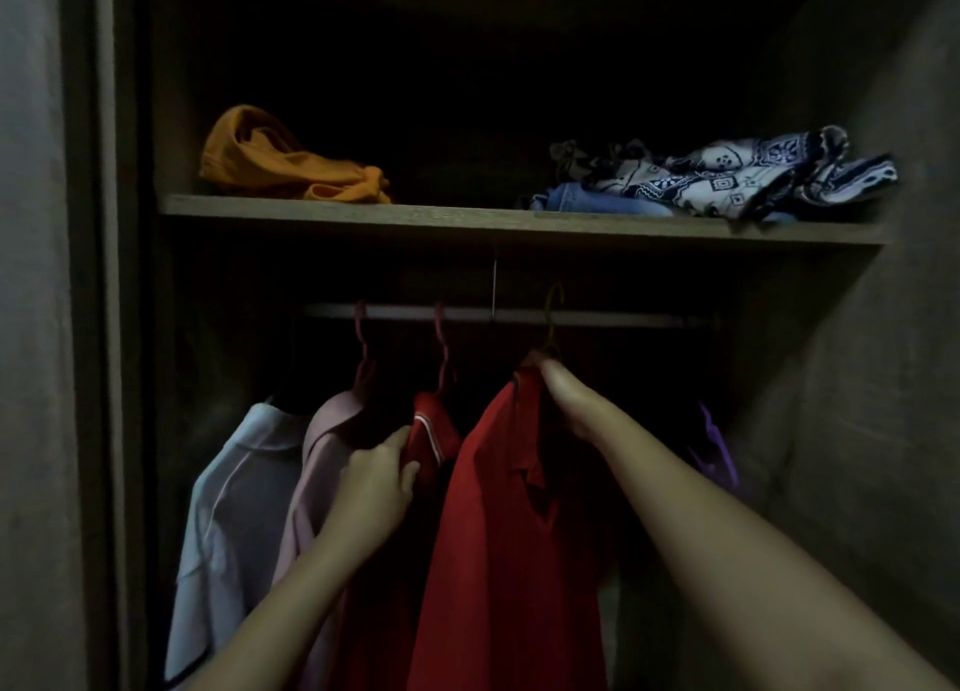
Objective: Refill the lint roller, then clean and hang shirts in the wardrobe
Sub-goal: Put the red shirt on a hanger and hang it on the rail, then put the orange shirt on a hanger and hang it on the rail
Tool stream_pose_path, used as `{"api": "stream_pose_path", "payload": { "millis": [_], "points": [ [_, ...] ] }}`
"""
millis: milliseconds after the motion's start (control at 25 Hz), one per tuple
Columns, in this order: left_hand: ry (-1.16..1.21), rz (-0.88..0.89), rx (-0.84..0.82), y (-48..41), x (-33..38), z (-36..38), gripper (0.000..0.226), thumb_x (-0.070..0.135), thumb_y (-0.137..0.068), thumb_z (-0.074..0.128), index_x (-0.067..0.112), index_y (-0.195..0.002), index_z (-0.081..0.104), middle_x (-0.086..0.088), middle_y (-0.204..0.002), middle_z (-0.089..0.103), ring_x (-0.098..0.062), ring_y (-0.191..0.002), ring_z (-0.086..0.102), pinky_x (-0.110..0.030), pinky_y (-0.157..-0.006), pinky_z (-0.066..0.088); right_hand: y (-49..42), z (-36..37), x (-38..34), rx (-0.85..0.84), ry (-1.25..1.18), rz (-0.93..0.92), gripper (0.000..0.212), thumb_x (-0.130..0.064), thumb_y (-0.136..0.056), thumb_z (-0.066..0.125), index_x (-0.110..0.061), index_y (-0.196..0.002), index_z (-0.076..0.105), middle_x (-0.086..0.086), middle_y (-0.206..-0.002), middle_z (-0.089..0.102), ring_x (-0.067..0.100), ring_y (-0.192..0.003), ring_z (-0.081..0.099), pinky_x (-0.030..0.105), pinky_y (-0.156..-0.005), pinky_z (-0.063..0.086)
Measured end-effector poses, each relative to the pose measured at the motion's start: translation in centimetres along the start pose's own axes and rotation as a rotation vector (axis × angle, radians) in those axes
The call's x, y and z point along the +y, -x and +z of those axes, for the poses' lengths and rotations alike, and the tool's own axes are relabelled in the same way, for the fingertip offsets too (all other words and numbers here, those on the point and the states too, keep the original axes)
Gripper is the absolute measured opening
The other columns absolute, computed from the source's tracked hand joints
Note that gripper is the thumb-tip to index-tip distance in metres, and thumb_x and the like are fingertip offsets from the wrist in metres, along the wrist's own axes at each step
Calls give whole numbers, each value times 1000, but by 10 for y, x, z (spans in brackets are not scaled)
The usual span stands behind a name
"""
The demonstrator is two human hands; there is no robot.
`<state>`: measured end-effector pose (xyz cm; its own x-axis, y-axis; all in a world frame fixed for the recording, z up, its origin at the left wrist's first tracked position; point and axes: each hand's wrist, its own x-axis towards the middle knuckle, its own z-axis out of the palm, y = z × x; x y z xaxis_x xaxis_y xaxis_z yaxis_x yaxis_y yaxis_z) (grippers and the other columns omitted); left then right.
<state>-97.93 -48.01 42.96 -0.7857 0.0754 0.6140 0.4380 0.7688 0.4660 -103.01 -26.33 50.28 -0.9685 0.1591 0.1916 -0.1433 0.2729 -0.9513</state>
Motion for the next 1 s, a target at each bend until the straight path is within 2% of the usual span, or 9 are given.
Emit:
{"api": "stream_pose_path", "payload": {
  "millis": [160, 240, 360, 440, 560, 720, 800, 880, 1000],
  "points": [
    [-16, 8, 22, -4, -5, 5, 46, 16, -90, 55, 18, -135, 48, -15, -114, 67, -34, -108, 60, -36, -88, 46, -11, 4, 13, -62, 32, 8, 31, -41, -98, 28, -24, -97, 54, -3, -81, 55, 9, -72, 51, 21, -67, 39],
    [-21, 5, 20, -5, -7, 6, 47, 16, -90, 55, 18, -136, 47, -16, -114, 67, -36, -109, 59, -38, -89, 46, -10, 7, 21, -61, 55, 25, 33, -41, -98, 29, -22, -106, 55, 2, -89, 60, 12, -79, 55, 24, -73, 42],
    [-128, 14, -56, -1, -2, 2, 43, 23, -92, 53, 18, -134, 47, -17, -112, 67, -35, -107, 60, -38, -87, 46, -3, 5, 23, 6, 217, 44, 51, -50, -94, 35, -15, -124, 56, 15, -125, 56, 27, -114, 53, 32, -96, 40],
    [-264, 102, 15, 8, 6, -14, 36, 32, -93, 51, 15, -124, 54, -13, -106, 69, -31, -100, 63, -37, -80, 47, 14, 1, 21, 203, 475, -8, 55, -52, -91, 41, -15, -131, 51, 19, -133, 51, 33, -123, 48, 35, -100, 39],
    [-104, 342, 419, 9, 21, -66, 36, 32, -88, 51, 7, -108, 66, -10, -94, 72, -24, -86, 68, -31, -74, 50, 55, 3, -1, 509, 729, -454, 43, -50, -84, 47, -20, -112, 60, 11, -114, 57, 30, -106, 55, 38, -90, 45],
    [8, 536, 883, -21, 56, -170, 34, 13, -89, 51, 1, -120, 60, -15, -119, 63, -18, -111, 55, -13, -96, 31, 96, 19, -87, 647, 699, -1238, 25, -39, -79, 50, -21, -89, 63, -3, -88, 53, 14, -84, 47, 28, -74, 33],
    [-9, 407, 819, -49, 65, -201, 40, 10, -93, 49, 3, -132, 50, -15, -140, 47, -22, -130, 42, -13, -105, 21, 101, 27, -132, 666, 765, -1307, 24, -37, -82, 50, -20, -95, 61, -1, -93, 53, 15, -89, 46, 27, -76, 29],
    [-39, 246, 644, -80, 64, -213, 47, 16, -97, 43, 9, -143, 36, -13, -155, 23, -22, -142, 21, -23, -113, 14, 90, 35, -168, 601, 850, -1172, 29, -40, -87, 48, -24, -109, 57, -1, -106, 54, 17, -101, 48, 31, -83, 33],
    [-80, 42, 348, -111, 58, -226, 55, 26, -99, 38, 14, -149, 18, -14, -158, 8, -29, -145, 11, -39, -117, 14, 65, 53, -219, 135, 904, -878, 49, -47, -91, 45, -26, -135, 39, 3, -132, 47, 20, -121, 45, 34, -94, 37]
  ]
}}
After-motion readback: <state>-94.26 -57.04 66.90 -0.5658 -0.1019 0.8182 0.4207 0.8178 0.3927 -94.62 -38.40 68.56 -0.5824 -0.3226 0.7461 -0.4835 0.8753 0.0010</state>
